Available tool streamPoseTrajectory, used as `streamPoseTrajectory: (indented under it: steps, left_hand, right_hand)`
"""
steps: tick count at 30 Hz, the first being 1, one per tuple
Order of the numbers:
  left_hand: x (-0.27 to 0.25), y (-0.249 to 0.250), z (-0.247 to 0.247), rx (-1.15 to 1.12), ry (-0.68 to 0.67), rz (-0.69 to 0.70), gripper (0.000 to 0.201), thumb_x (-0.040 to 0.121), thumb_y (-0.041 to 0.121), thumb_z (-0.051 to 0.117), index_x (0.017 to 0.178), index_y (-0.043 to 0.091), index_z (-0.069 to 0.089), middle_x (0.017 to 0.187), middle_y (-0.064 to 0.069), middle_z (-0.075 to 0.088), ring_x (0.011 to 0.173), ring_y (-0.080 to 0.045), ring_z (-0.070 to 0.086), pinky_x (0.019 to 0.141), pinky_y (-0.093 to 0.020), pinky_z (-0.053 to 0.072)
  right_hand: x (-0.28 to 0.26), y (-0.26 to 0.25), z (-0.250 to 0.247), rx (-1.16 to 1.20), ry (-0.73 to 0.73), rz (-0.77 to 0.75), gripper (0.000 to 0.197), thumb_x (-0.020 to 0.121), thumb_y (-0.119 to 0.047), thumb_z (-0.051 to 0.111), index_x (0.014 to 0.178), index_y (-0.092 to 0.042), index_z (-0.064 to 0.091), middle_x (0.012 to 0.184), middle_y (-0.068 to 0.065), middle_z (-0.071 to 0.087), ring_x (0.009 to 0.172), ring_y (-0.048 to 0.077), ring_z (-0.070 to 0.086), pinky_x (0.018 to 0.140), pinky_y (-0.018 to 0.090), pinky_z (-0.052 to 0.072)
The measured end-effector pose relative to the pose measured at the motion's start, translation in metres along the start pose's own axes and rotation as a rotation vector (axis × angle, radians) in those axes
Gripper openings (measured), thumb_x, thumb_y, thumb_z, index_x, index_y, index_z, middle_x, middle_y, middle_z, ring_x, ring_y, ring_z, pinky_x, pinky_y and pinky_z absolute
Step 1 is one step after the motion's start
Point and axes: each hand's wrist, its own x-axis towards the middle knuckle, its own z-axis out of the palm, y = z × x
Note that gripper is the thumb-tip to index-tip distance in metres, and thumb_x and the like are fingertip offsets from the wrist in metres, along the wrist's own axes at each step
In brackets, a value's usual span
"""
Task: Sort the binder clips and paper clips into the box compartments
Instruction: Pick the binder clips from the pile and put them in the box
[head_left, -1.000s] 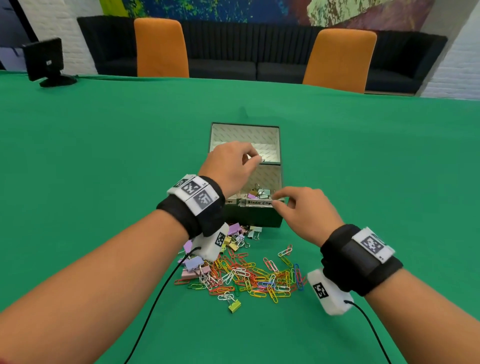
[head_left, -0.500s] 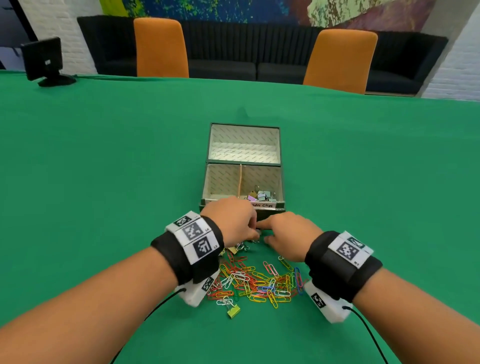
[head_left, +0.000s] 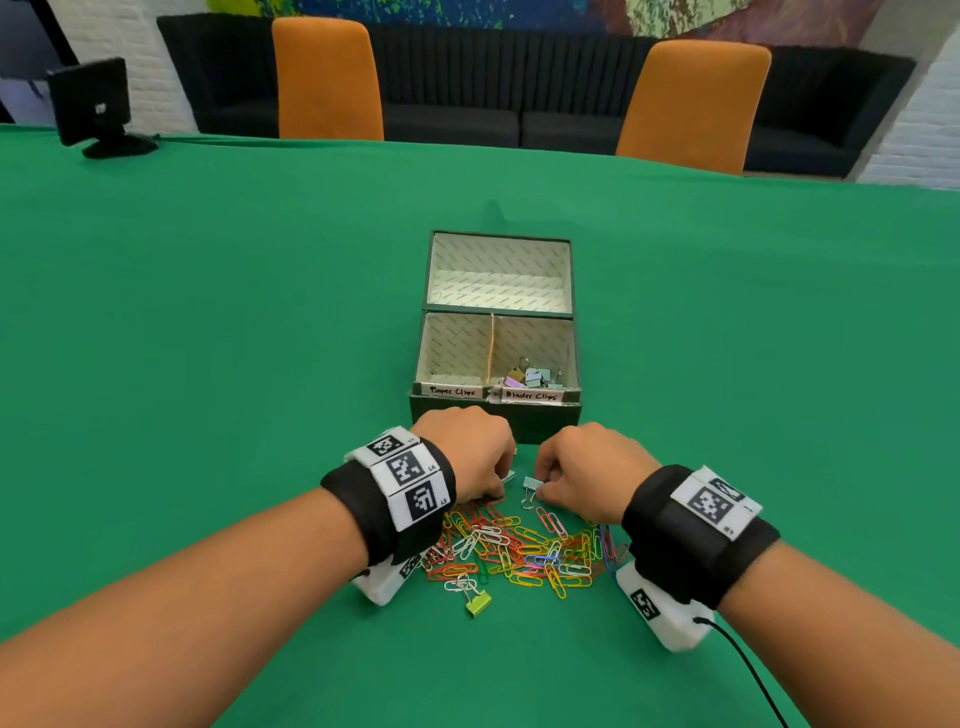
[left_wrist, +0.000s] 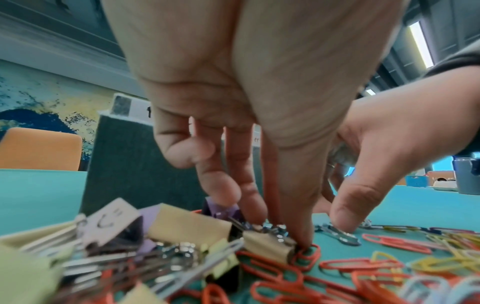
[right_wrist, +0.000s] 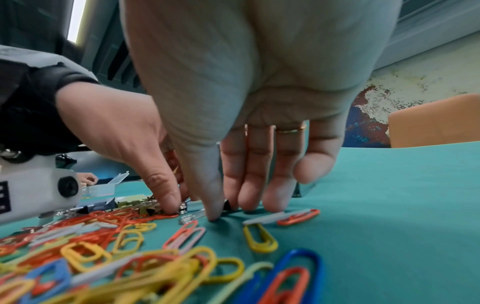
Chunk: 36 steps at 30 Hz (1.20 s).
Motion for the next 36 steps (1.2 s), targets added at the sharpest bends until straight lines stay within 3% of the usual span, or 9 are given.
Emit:
streamPoseTrajectory:
  steps: [6, 11, 16, 19, 23, 28, 31, 36]
  left_hand:
    - [-0.007, 0.001, -0.001, -0.041, -0.007, 0.028, 0.010, 0.083, 0.026, 0.069, 0.090, 0.023, 0.074, 0.093, 0.000, 0.071, 0.088, -0.022, 0.065, 0.070, -0.031, 0.051]
    - [-0.014, -0.005, 0.003, -0.128, -0.017, 0.070, 0.017, 0.077, 0.018, 0.067, 0.093, 0.025, 0.067, 0.088, 0.005, 0.066, 0.085, -0.018, 0.062, 0.075, -0.031, 0.053]
    - [-0.018, -0.011, 0.004, -0.219, 0.003, 0.049, 0.020, 0.074, 0.013, 0.066, 0.089, 0.026, 0.065, 0.080, 0.008, 0.065, 0.079, -0.017, 0.060, 0.072, -0.030, 0.052]
    - [-0.023, -0.018, 0.002, -0.166, 0.012, 0.039, 0.014, 0.079, 0.020, 0.068, 0.091, 0.027, 0.065, 0.082, 0.008, 0.061, 0.085, -0.018, 0.062, 0.072, -0.029, 0.049]
    - [-0.027, -0.020, 0.000, -0.101, -0.055, 0.031, 0.021, 0.078, 0.035, 0.075, 0.094, 0.021, 0.072, 0.093, 0.002, 0.070, 0.088, -0.019, 0.065, 0.074, -0.029, 0.050]
    - [-0.028, -0.017, 0.001, -0.086, -0.071, 0.054, 0.021, 0.080, 0.035, 0.071, 0.100, 0.027, 0.071, 0.092, 0.005, 0.069, 0.084, -0.017, 0.063, 0.073, -0.032, 0.053]
    - [-0.030, -0.015, 0.003, -0.088, -0.110, 0.063, 0.027, 0.079, 0.036, 0.071, 0.105, 0.029, 0.069, 0.082, 0.008, 0.058, 0.078, -0.017, 0.058, 0.066, -0.027, 0.045]
    - [-0.027, -0.013, 0.003, -0.132, -0.077, 0.063, 0.017, 0.077, 0.033, 0.074, 0.090, 0.024, 0.069, 0.082, 0.007, 0.062, 0.078, -0.015, 0.060, 0.065, -0.026, 0.045]
  right_hand:
    - [-0.012, 0.007, -0.003, 0.082, 0.040, 0.039, 0.009, 0.077, -0.037, 0.063, 0.080, -0.029, 0.065, 0.082, -0.010, 0.070, 0.078, 0.015, 0.065, 0.071, 0.029, 0.054]
    - [-0.017, 0.009, -0.009, 0.200, 0.086, 0.020, 0.008, 0.077, -0.035, 0.065, 0.079, -0.027, 0.068, 0.078, -0.011, 0.070, 0.075, 0.011, 0.064, 0.073, 0.031, 0.054]
    - [-0.018, 0.005, -0.013, 0.271, 0.133, -0.012, 0.010, 0.080, -0.035, 0.068, 0.083, -0.026, 0.070, 0.077, -0.010, 0.070, 0.063, -0.001, 0.057, 0.057, 0.017, 0.041]
    - [-0.019, 0.004, -0.012, 0.287, 0.135, -0.019, 0.009, 0.081, -0.036, 0.069, 0.083, -0.027, 0.070, 0.076, -0.011, 0.070, 0.056, -0.006, 0.053, 0.051, 0.011, 0.033]
    - [-0.020, 0.003, -0.011, 0.289, 0.123, -0.026, 0.011, 0.081, -0.037, 0.069, 0.084, -0.026, 0.070, 0.077, -0.010, 0.071, 0.061, -0.004, 0.057, 0.054, 0.012, 0.036]
    - [-0.019, 0.003, -0.009, 0.303, 0.117, -0.027, 0.011, 0.082, -0.038, 0.069, 0.084, -0.027, 0.070, 0.077, -0.011, 0.070, 0.065, -0.003, 0.059, 0.055, 0.011, 0.037]
    - [-0.018, 0.004, -0.008, 0.317, 0.121, -0.031, 0.011, 0.082, -0.038, 0.069, 0.084, -0.027, 0.070, 0.076, -0.011, 0.070, 0.066, -0.003, 0.060, 0.055, 0.010, 0.037]
    - [-0.015, 0.006, -0.012, 0.333, 0.143, -0.042, 0.010, 0.081, -0.038, 0.070, 0.084, -0.028, 0.071, 0.076, -0.011, 0.070, 0.055, -0.007, 0.053, 0.050, 0.007, 0.035]
